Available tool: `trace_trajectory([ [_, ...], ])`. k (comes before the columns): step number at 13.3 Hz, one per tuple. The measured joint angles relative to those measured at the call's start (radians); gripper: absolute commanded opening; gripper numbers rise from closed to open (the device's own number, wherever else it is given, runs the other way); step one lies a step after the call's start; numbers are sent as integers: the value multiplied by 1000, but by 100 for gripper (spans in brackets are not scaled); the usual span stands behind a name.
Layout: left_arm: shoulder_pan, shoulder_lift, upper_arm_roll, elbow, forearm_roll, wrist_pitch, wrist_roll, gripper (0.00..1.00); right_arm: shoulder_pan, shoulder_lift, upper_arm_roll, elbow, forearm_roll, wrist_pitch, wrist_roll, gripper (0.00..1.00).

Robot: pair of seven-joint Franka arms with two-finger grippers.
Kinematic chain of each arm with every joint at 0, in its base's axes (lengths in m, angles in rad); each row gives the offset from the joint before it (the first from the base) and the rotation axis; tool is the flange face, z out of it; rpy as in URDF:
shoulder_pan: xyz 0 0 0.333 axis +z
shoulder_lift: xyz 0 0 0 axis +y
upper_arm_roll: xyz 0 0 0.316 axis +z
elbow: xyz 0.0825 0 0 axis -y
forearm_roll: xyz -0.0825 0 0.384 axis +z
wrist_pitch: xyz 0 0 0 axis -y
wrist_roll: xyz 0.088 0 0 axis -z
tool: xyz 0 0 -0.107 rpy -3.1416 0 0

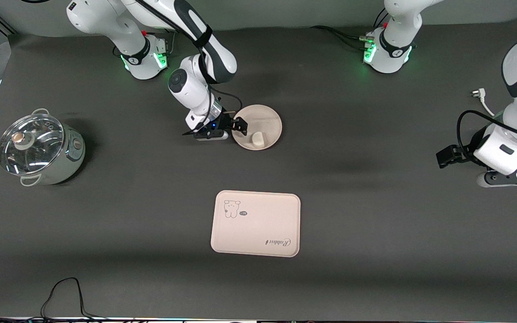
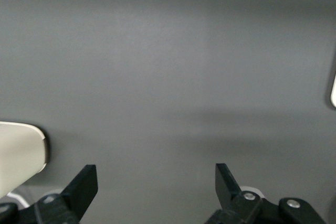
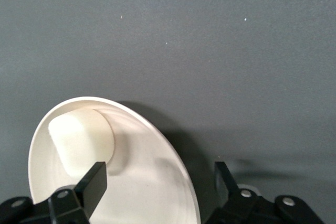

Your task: Place bun in plate and plate on tray

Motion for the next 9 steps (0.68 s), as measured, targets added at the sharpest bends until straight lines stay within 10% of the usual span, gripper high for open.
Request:
trace_trajectory([
  [3, -244, -37, 256, 6, -6, -33, 8, 100, 0, 14, -5, -1, 0, 9, 0, 71],
  [9, -274, -61, 304, 20, -53, -74, 41, 100, 6, 16, -5, -1, 36, 22, 0, 42],
])
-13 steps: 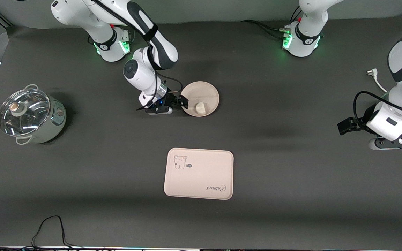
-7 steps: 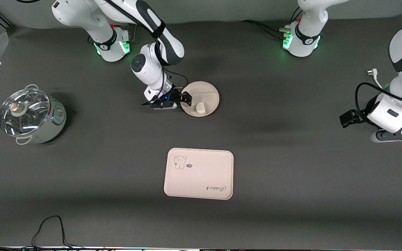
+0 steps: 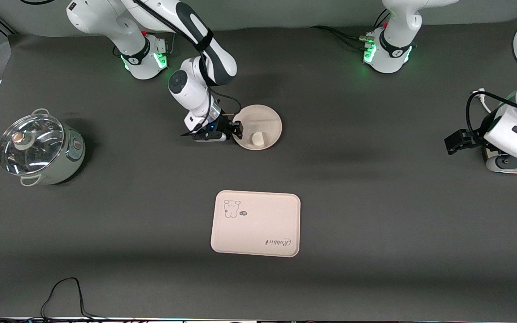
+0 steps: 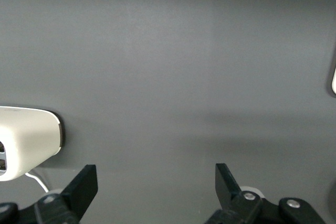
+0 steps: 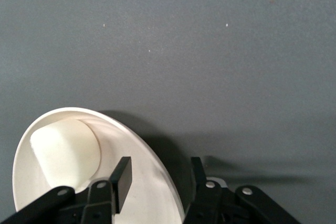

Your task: Place bun in plate and plate on tray

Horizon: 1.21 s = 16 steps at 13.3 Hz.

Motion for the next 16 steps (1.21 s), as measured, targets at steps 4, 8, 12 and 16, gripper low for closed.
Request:
trace_trajectory([
  [4, 0, 9, 2, 2, -53, -5, 4, 100, 43, 0, 0, -1, 52, 38, -1, 8],
  [8, 0, 27, 10, 10, -54, -1, 7, 100, 64, 3, 1, -4, 53, 44, -1, 0],
  [12, 0, 29, 13, 25, -54, 36, 7, 100, 71, 8, 0, -5, 56, 60, -1, 0],
  [16, 0, 29, 13, 29, -47, 56, 7, 100, 71, 8, -12, -2, 56, 59, -25, 0],
])
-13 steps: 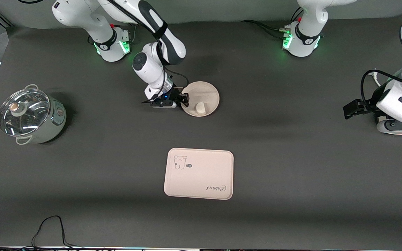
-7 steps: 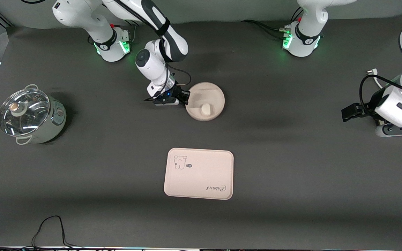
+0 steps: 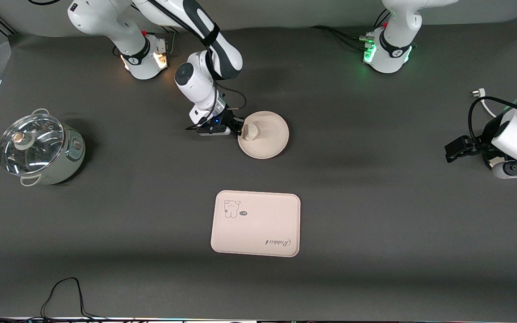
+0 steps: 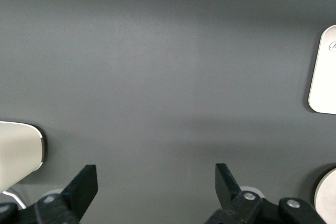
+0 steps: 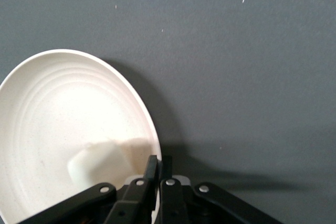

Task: Place bun in plate and plate on tray
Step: 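Lift the plate with the bun using the right gripper, then carry the plate over the rabbit tray and lower it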

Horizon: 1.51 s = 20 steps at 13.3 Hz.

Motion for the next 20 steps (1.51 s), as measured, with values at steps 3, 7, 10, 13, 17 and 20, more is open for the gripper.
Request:
trace_trajectory([
  [3, 0, 0, 0, 0, 7, 8, 0, 100, 0, -13, -55, 8, 0, -60, -24, 0],
  [7, -5, 0, -4, 4, 19, 7, 7, 100, 1, -70, -138, 17, -35, -174, -40, 0],
  [10, -6, 0, -3, 39, 25, -33, 14, 100, 1, -139, -242, 27, -192, -317, -30, 0],
  [13, -14, 3, -4, 42, 30, -31, 15, 100, 2, -207, -335, 100, -532, -532, 179, 0],
  [17, -17, 25, -4, 43, 30, -31, 15, 100, 1, -244, -424, 402, -706, -900, 334, 0],
  [20, -13, 33, -1, 43, 13, -32, 14, 100, -29, -182, -453, 608, -711, -1007, 336, 0],
])
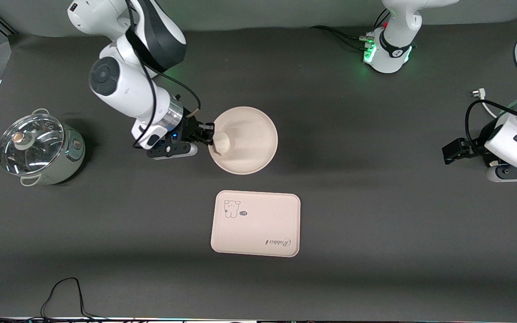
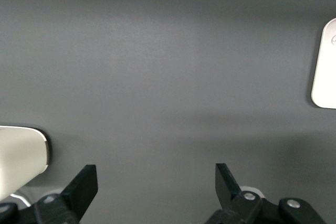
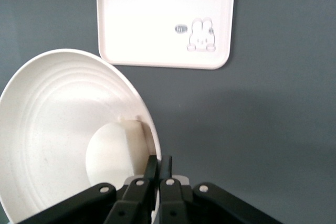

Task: Place bun in plate and plate on tray
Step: 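Carry the plate over the rabbit tray and lower it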

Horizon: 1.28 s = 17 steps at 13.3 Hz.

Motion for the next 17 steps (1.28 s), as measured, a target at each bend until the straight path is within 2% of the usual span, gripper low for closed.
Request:
trace_trajectory([
  [2, 3, 5, 4, -5, -2, -1, 0, 100, -50, 134, 1, 167, 21, -45, 0, 0],
  [4, 4, 9, 5, -6, -2, -2, -8, 100, -98, 297, 3, 321, 90, -51, 0, 0],
  [7, -1, 9, 2, -6, 0, -19, -88, 100, -144, 510, 8, 488, 135, -24, -19, 0],
  [10, -12, 11, -8, -6, -3, -21, -201, 100, -163, 643, 9, 532, 253, 83, -96, 0],
  [12, -6, 11, -2, -6, -14, -22, -105, 100, -166, 707, 9, 530, 320, 144, -143, 0],
  [17, 32, 7, 6, -4, -14, -35, 135, 100, -164, 793, 51, 516, 333, 261, -191, 0],
])
